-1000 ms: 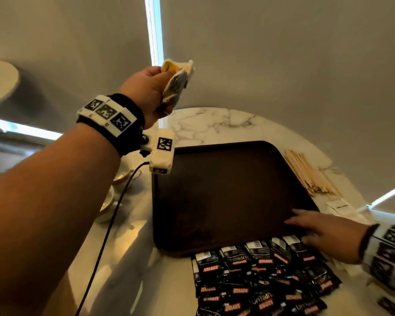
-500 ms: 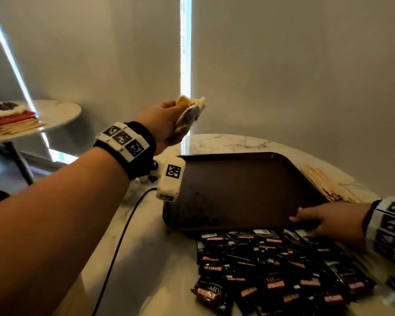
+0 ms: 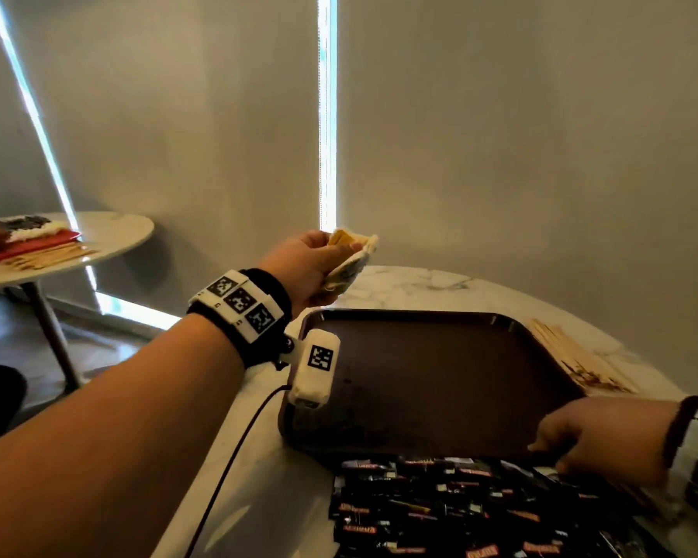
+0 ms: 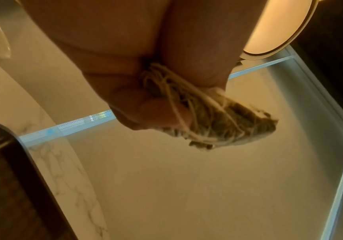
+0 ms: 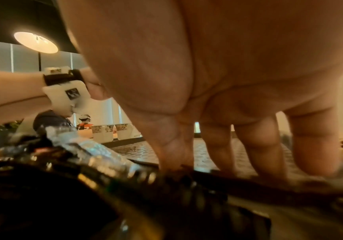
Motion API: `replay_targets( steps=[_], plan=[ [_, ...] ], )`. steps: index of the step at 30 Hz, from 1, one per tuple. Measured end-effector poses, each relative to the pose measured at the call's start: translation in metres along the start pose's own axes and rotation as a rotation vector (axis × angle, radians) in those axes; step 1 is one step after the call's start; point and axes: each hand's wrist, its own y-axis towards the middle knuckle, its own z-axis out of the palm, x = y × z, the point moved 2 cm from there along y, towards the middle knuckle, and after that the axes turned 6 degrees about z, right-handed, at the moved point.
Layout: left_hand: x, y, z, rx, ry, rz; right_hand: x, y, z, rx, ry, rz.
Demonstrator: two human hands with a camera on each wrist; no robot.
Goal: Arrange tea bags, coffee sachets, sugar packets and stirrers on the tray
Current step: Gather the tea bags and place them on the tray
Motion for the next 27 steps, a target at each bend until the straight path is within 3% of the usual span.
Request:
replay_targets(
  steps=[4, 7, 10, 15, 19, 27],
  plan=[
    [0.024, 0.019, 0.007, 0.039, -0.004, 0.017, -0.004, -0.015, -0.018, 0.026, 0.080, 0.062],
    [0.040, 0.028, 0.010, 0.070, -0.063, 0.016, -0.001, -0.025, -0.057, -0.165, 0.134, 0.042],
    [0.056, 0.032, 0.009, 0.097, -0.121, 0.053, 0.035, -0.028, -0.097, -0.322, 0.410, -0.076],
    [0.070, 0.025, 0.005, 0.113, -0.056, 0.094, 0.121, 0.003, -0.125, -0.223, 0.860, -0.299],
    [0.077, 0.019, 0.001, 0.171, 0.021, 0.106, 0.159, 0.038, -0.116, -0.187, 0.867, -0.335],
    [0.081, 0.023, 0.000, 0.229, 0.010, 0.037, 0.168, 0.077, -0.111, -0.248, 0.961, -0.459]
  ],
)
